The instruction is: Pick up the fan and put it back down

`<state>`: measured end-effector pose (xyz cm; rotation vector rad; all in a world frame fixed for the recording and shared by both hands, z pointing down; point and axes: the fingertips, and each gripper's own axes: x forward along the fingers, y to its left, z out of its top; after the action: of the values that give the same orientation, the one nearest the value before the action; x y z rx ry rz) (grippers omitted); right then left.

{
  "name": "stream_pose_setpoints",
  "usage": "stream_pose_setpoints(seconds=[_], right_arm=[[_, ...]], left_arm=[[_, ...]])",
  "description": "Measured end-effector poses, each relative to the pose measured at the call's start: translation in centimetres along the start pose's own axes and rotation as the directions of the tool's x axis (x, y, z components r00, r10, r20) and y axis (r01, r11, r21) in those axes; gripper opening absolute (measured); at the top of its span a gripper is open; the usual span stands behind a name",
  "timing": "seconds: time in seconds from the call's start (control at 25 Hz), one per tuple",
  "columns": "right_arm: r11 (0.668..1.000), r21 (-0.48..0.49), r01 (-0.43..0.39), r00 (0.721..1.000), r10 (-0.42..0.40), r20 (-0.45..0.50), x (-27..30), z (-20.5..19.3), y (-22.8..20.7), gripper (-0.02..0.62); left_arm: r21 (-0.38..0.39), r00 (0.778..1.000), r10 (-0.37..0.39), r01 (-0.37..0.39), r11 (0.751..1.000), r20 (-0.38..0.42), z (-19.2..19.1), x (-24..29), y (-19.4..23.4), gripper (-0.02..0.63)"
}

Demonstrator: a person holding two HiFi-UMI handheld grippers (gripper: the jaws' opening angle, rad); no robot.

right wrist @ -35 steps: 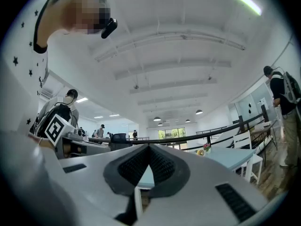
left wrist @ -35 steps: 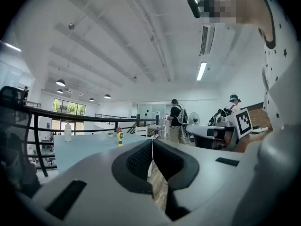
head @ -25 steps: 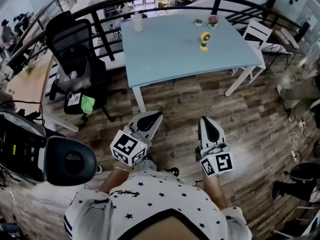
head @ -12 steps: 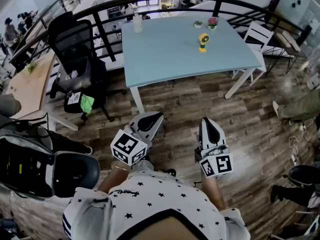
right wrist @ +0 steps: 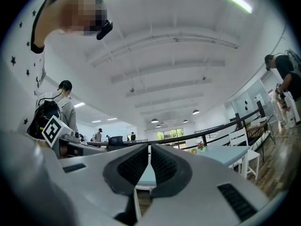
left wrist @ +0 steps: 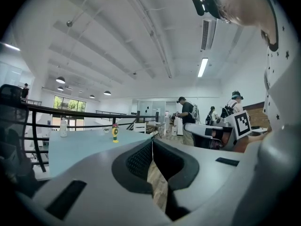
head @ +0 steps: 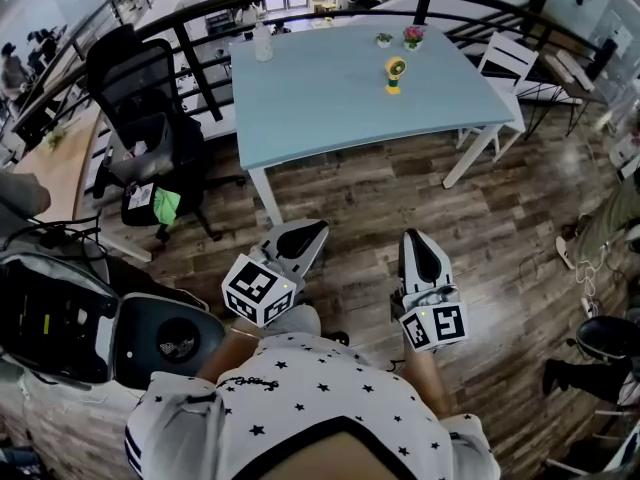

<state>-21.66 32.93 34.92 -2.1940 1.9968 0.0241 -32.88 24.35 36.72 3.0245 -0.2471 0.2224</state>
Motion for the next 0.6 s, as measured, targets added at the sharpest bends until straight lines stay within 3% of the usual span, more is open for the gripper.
stream_pose_setpoints(seconds=[0.6], right_arm=[[0.986, -0.044, 0.162, 0.985, -0.164, -0.047, 0.3, -0.8, -7.3, 0.073]], left_arm=[[-0.025, 0.976, -0.216, 0.216, 0.976, 0.012, -0.5, 9.9, -1.0, 0.029]])
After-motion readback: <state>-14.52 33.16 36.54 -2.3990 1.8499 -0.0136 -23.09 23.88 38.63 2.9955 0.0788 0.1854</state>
